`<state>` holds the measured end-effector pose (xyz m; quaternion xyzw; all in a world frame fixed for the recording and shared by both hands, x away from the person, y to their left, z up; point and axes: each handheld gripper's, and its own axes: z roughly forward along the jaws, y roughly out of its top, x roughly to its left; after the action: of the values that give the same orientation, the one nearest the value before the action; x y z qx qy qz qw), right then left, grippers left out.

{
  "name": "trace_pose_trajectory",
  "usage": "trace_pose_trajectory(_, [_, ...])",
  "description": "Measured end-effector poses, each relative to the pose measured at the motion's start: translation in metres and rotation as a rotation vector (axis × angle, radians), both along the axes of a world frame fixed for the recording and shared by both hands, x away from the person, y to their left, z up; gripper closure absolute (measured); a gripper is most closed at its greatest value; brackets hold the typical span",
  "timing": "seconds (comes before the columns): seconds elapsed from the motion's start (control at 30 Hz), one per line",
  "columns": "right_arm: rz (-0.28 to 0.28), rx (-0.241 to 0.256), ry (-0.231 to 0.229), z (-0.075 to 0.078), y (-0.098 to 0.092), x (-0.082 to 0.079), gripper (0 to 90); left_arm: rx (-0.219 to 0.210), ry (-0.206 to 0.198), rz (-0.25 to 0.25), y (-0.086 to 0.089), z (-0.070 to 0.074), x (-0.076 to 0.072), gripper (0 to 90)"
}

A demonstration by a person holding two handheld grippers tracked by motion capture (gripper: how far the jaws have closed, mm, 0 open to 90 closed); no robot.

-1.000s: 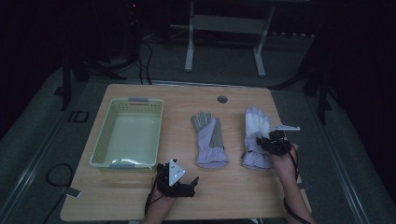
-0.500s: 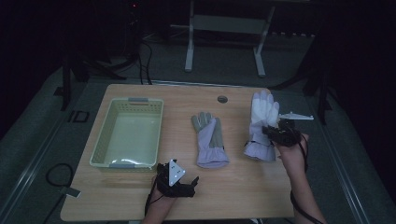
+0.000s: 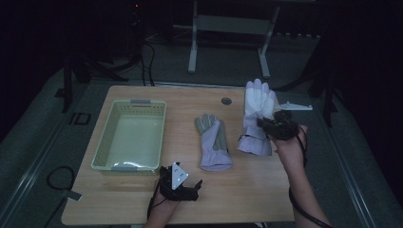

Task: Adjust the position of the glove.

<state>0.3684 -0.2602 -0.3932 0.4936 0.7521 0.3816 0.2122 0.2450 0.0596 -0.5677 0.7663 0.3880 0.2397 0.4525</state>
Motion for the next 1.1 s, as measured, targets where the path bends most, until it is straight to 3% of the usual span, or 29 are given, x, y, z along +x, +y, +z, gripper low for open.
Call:
trace_pose_trajectory(0.2, [0.054, 0.025, 0.002, 0.005, 0.027, -0.005, 79.3, 0.001, -0.002, -0.002, 0.000, 0.000, 0.000, 0.0])
trace_pose_trajectory(0.47, [0.120, 0.011, 0.034, 0.000, 0.068, -0.009, 79.2, 0.003, -0.005, -0.007, 0.000, 0.000, 0.000, 0.0])
trace_pose_trajectory(0.77, [0.170, -0.037, 0.106, -0.026, 0.099, 0.000, 79.0, -0.001, -0.007, -0.009, 0.000, 0.000, -0.001, 0.0])
trace_pose_trajectory(1.1, [0.156, -0.070, 0.177, -0.061, 0.114, 0.021, 78.8, -0.002, -0.004, -0.010, 0.000, 0.000, -0.001, 0.0])
